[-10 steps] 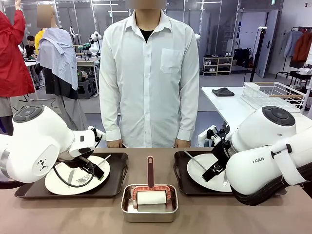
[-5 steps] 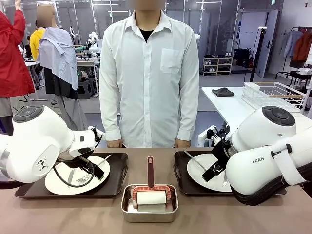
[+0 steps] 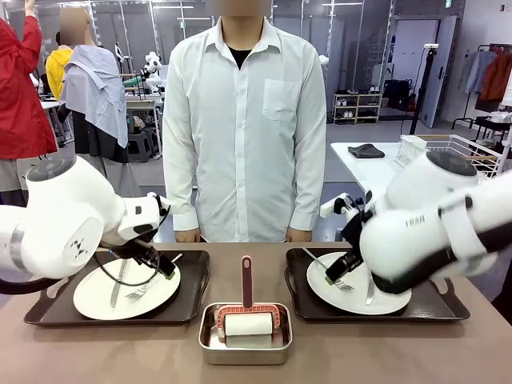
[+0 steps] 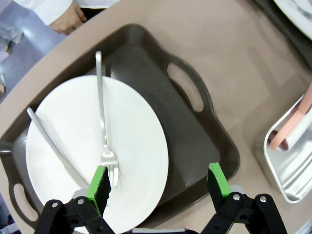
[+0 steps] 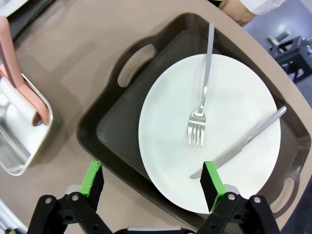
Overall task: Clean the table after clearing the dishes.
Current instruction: When the left (or right) Handle tray is removed, use the left hand (or right hand) to clean the left (or right) side of the table with the Lint Roller.
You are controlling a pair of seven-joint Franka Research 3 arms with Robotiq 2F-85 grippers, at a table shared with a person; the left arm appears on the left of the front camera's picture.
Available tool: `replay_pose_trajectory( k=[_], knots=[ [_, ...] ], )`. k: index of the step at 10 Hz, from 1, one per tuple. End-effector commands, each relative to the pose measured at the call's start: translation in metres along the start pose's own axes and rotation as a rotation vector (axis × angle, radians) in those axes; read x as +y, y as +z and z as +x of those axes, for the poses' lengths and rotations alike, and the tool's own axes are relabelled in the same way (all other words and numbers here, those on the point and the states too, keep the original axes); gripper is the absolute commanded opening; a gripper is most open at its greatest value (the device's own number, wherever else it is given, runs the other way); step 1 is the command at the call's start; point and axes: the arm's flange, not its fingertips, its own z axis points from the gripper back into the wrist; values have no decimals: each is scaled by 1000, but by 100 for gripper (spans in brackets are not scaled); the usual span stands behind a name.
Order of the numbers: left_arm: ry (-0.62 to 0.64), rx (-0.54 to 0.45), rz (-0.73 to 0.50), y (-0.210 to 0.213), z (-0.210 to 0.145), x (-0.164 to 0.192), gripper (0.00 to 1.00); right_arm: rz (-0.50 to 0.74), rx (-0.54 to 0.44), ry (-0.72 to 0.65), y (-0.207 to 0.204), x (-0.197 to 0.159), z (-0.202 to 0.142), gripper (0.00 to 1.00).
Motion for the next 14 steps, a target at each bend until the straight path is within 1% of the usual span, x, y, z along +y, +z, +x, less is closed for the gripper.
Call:
replay_pose_trajectory(
  k=[1,2,3,4,6,7,8,9,10,11,12,13,14],
  knots=[
    [10,24,-84,9,16,28,100,55,17,7,7,-29,19,100],
    [38,11,-156,18,20,38,100,85,19,-20,14,-42,26,100],
    [76,-8,-250,28,22,52,100,170,27,-69,24,-57,29,100],
    [116,-47,-367,42,17,71,100,263,9,-167,38,-73,23,100],
    [241,-168,-589,70,-12,118,100,417,-101,-384,70,-113,-14,100],
    [321,-238,-681,83,-35,144,100,530,-157,-492,86,-131,-40,100],
    [431,-299,-728,92,-65,171,100,592,-240,-617,99,-150,-72,100],
    [556,-346,-730,100,-95,194,100,596,-336,-784,110,-170,-101,100],
    [654,-409,-683,113,-129,217,100,600,-459,-887,125,-194,-134,100],
    [758,-472,-635,127,-166,239,100,596,-546,-982,140,-222,-173,100],
    [862,-548,-619,140,-209,262,100,650,-646,-1037,155,-250,-219,100],
    [906,-634,-610,154,-246,274,100,628,-699,-1111,164,-265,-260,100],
    [965,-676,-579,163,-279,283,100,604,-739,-1193,169,-275,-296,100]
  ],
)
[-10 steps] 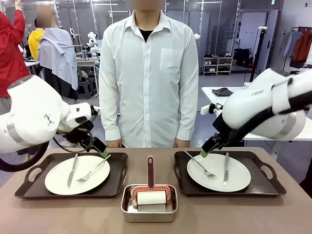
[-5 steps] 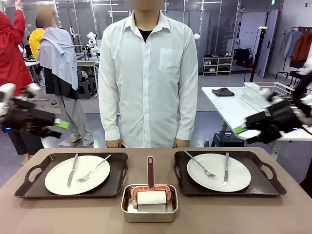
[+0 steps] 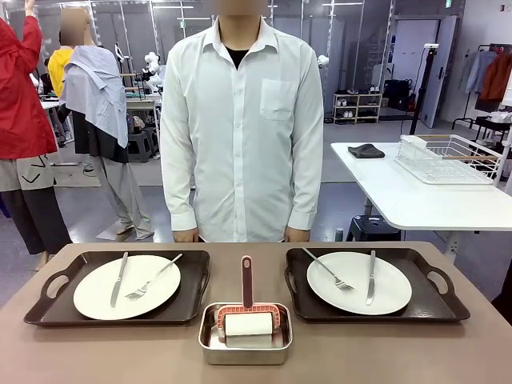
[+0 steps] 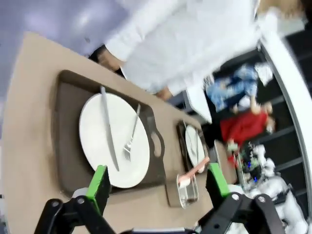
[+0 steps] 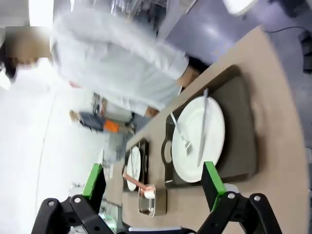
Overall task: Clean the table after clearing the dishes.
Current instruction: When the left (or right) Handle tray is removed, use the left hand (or right hand) to clean the left (or right) side of the table with the Lint Roller.
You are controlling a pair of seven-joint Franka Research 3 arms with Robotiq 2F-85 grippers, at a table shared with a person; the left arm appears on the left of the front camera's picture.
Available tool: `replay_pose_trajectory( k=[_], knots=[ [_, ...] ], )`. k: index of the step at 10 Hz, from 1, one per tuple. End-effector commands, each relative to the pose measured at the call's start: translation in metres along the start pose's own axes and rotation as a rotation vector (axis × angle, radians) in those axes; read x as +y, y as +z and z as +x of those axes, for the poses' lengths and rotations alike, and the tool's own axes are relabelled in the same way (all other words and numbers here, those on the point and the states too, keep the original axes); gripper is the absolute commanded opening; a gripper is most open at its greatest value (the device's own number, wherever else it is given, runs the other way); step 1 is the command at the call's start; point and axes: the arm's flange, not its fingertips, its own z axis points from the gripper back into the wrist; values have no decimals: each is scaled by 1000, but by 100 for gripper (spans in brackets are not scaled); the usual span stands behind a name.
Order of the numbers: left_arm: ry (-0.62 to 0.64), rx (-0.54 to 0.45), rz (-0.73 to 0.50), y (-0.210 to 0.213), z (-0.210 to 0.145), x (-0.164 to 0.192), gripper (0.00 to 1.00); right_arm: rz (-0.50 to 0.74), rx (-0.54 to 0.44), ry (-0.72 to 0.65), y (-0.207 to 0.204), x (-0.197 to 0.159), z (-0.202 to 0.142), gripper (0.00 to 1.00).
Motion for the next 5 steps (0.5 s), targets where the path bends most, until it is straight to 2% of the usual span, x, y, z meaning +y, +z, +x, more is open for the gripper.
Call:
replay_pose_trajectory(
  k=[1,3,4,5],
  knots=[
    [49,-125,-25,28,-9,21,100,16,-89,-43,26,-37,0,100],
    [69,-181,11,46,-17,22,100,2,-136,-70,49,-52,-6,100],
    [36,-170,49,40,-16,14,100,-9,-114,-52,44,-52,-5,100],
    [94,-157,29,59,-16,27,100,-17,-129,-102,62,-52,-4,100]
  ],
)
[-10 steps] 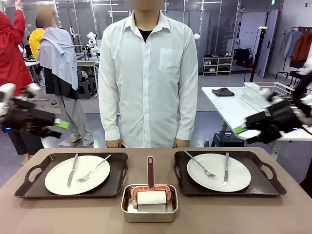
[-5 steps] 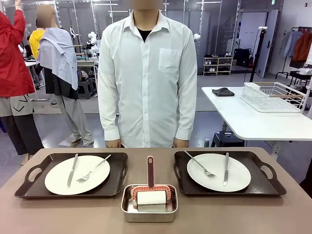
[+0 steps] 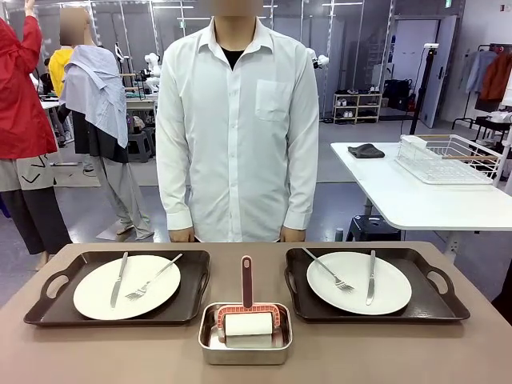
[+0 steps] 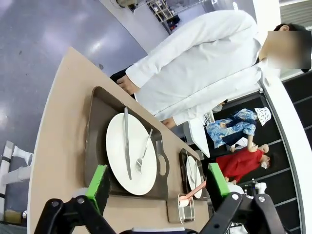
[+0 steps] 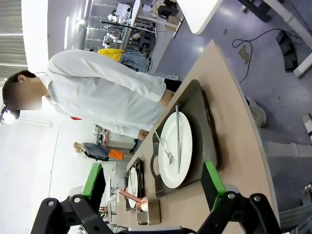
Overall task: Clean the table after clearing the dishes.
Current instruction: When the left (or right) Handle tray is removed, use the left hand (or right hand) to clean the left (or right) side of the table with the Lint Roller.
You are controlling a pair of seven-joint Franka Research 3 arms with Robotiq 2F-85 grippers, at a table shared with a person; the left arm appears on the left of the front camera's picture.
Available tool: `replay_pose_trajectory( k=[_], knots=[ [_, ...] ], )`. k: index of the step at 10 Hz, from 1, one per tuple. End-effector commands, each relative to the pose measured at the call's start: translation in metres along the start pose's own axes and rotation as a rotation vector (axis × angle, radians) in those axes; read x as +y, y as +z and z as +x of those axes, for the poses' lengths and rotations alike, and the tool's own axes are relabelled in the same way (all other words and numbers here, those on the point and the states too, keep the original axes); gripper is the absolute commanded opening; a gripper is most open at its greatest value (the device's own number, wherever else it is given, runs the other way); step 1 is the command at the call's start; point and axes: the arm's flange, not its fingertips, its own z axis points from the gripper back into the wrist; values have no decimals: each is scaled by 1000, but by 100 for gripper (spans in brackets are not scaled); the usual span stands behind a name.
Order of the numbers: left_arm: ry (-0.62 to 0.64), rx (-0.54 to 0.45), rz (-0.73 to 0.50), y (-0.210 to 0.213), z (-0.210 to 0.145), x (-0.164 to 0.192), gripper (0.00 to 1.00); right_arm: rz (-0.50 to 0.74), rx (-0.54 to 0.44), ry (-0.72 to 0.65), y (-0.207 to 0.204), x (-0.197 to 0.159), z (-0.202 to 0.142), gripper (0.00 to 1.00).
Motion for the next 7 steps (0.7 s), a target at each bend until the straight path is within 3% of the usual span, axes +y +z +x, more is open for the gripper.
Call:
replay_pose_trajectory(
  k=[1,7],
  knots=[
    [9,-2,-7,3,1,3,100,9,-5,-2,3,5,0,100],
    [9,-2,-7,3,1,3,100,9,-5,-2,3,5,0,100]
  ],
)
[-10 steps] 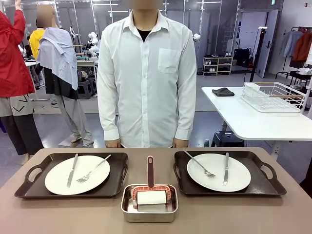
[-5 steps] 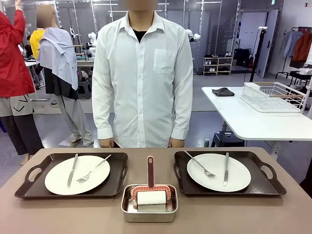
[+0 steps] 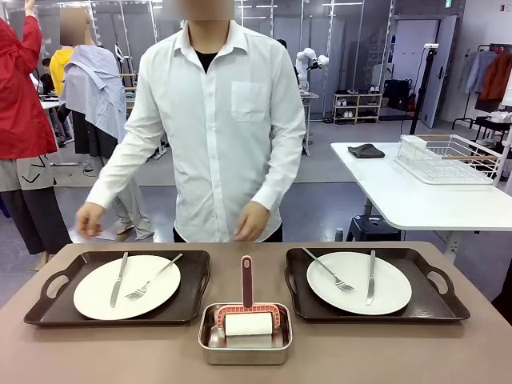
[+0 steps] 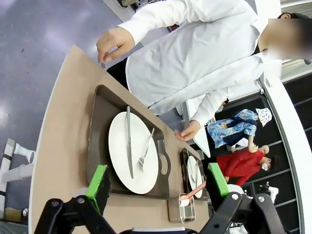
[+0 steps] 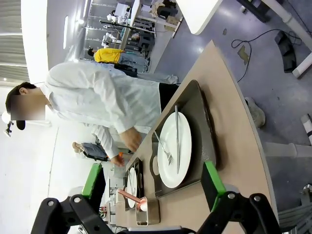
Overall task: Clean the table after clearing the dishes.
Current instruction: When the left (or right) Handle tray is removed, use the left hand (or right hand) to clean the left (or right) side of the table with the Lint Roller.
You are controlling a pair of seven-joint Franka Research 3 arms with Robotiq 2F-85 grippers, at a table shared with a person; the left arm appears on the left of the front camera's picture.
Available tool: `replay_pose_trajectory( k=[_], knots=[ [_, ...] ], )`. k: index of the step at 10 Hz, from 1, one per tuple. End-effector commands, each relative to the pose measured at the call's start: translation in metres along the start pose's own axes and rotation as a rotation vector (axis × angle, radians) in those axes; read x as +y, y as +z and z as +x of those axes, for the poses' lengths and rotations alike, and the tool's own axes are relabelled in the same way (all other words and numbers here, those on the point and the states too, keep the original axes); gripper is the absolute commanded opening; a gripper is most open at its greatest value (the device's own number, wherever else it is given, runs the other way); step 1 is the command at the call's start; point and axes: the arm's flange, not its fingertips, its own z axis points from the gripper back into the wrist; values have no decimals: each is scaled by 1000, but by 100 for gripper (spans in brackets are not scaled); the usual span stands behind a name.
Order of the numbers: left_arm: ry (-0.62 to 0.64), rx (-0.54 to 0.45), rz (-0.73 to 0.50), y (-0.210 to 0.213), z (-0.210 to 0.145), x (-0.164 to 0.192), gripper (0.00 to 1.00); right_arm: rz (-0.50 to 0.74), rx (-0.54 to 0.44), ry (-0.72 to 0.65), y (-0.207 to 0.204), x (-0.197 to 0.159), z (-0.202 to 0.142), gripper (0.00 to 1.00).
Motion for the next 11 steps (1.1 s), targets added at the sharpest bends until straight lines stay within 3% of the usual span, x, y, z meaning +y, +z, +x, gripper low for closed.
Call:
replay_pose_trajectory(
  k=[1,11],
  knots=[
    [1,-4,-14,3,2,0,100,13,-5,-5,1,3,0,100],
    [1,-4,-14,3,2,0,100,13,-5,-5,1,3,0,100]
  ],
)
